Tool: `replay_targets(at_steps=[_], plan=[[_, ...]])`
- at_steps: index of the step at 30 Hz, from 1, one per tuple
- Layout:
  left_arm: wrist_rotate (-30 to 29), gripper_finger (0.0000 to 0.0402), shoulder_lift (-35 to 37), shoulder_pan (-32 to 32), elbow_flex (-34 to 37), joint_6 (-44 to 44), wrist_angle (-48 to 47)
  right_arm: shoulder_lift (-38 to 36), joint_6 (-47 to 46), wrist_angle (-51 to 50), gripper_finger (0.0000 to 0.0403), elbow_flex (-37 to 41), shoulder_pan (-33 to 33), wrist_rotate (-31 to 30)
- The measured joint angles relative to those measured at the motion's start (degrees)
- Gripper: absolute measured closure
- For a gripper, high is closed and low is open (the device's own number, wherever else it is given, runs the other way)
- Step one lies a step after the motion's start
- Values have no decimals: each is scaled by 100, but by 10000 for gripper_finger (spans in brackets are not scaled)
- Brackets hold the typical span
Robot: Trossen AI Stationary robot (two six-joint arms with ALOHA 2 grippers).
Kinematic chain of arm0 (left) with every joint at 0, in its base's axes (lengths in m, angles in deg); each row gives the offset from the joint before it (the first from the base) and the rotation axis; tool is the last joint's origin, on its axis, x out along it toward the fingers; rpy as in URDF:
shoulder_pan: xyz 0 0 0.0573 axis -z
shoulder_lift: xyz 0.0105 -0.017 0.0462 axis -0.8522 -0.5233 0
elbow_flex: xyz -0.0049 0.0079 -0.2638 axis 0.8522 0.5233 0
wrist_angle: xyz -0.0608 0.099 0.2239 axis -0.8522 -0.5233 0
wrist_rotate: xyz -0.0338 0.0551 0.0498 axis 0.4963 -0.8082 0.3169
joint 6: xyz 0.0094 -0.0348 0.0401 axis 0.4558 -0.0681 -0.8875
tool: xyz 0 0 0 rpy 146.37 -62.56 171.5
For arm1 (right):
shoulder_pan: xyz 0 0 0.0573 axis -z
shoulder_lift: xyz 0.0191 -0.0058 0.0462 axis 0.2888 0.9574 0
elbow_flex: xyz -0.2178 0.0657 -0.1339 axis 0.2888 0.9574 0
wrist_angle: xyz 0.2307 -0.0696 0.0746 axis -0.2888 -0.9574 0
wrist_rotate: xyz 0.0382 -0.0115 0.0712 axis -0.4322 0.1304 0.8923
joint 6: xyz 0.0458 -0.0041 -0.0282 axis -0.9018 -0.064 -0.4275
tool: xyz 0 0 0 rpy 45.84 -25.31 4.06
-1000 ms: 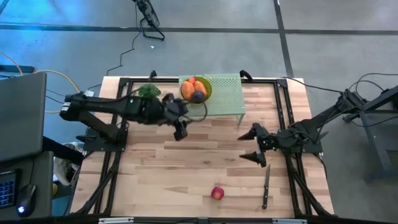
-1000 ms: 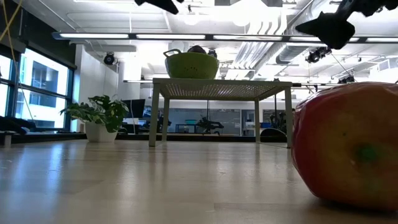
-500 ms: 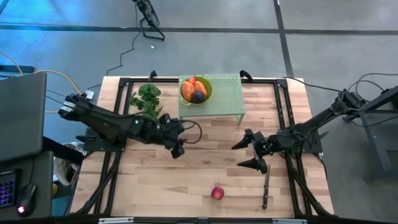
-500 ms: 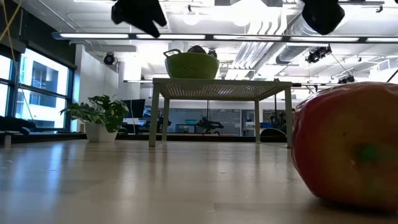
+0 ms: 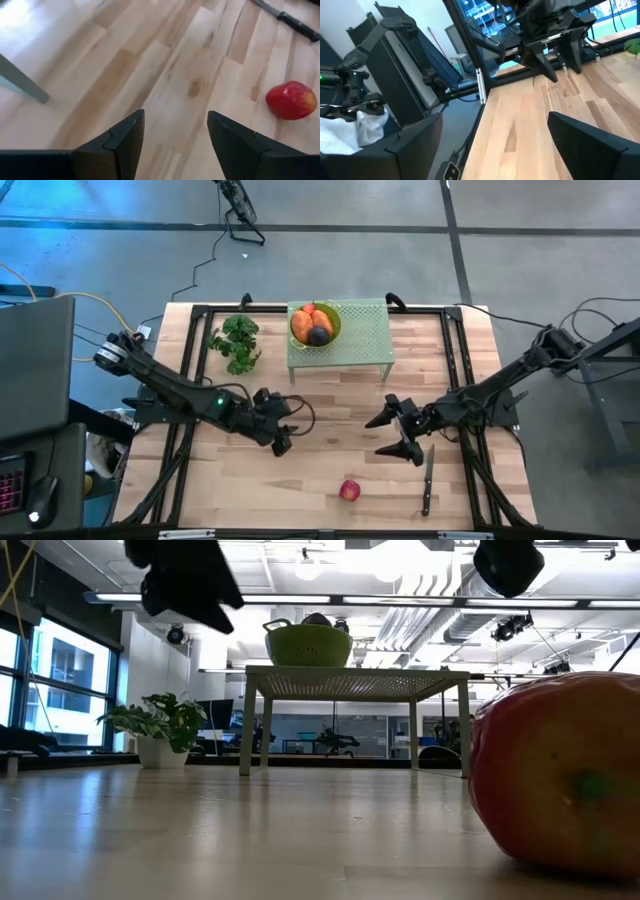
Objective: Pick & Place Fruit
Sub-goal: Put the red apple into the green strainer bowl on the shelf
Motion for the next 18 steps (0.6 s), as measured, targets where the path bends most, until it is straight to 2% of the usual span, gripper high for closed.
replay_targets(at_steps=[7,18], plan=[[-21,190,0,346,343,435,399,279,542,-219,60,-394,-2,299],[-93,190,0,552,405,976,134,772,1313,-1321,62,-1117,-1,1007]])
